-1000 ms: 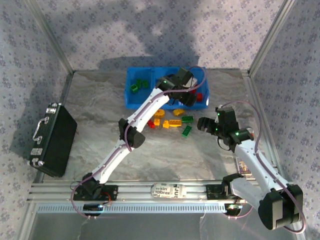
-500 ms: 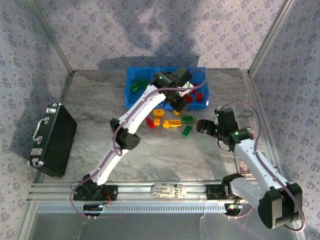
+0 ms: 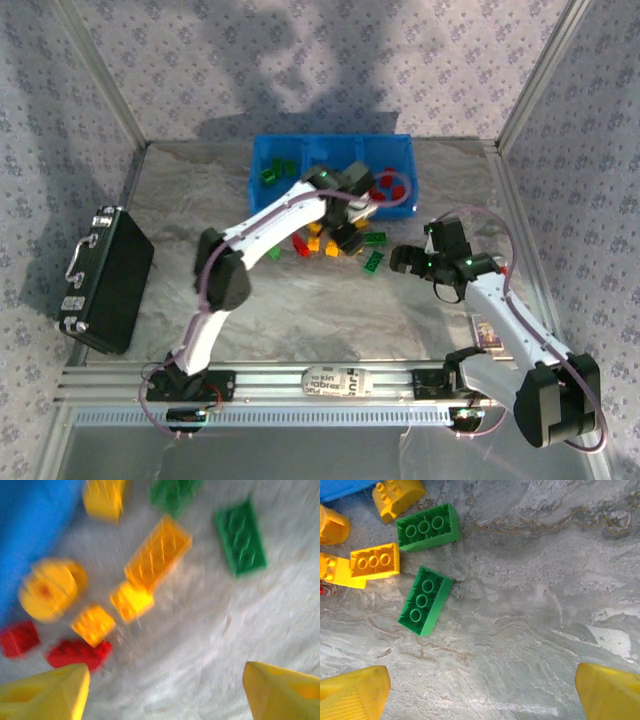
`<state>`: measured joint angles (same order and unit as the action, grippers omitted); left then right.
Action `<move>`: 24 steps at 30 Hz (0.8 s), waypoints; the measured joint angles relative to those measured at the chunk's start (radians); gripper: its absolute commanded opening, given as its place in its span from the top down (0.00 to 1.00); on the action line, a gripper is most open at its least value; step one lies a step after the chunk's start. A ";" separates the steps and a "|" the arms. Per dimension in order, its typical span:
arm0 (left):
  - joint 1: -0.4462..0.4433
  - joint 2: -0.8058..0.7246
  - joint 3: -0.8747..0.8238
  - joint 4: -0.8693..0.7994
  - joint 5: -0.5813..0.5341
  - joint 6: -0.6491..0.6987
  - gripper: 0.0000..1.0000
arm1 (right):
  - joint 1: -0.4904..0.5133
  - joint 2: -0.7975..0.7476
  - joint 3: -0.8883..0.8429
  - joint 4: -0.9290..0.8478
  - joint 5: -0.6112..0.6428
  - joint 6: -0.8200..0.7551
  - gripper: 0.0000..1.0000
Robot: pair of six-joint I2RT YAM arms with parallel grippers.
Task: Sort the legos into containers by color
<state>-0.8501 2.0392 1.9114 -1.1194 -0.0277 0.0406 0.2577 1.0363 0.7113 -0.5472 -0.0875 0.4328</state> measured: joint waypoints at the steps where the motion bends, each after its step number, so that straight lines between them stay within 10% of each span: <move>1: 0.017 -0.101 -0.177 0.076 0.011 -0.013 0.11 | -0.002 -0.006 0.000 0.001 0.000 -0.003 0.03; 9: 0.109 -0.787 -0.790 0.312 0.000 -0.157 0.10 | 0.017 0.128 0.021 0.029 -0.008 -0.001 0.06; 24: 0.097 -1.136 -1.279 0.603 -0.052 -0.400 0.07 | 0.259 0.571 0.369 -0.054 0.148 0.089 0.15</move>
<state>-0.7528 0.9035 0.6323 -0.5159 -0.0799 -0.3592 0.5167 1.6070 1.0805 -0.6014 0.0601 0.5213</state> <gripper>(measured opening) 0.928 0.862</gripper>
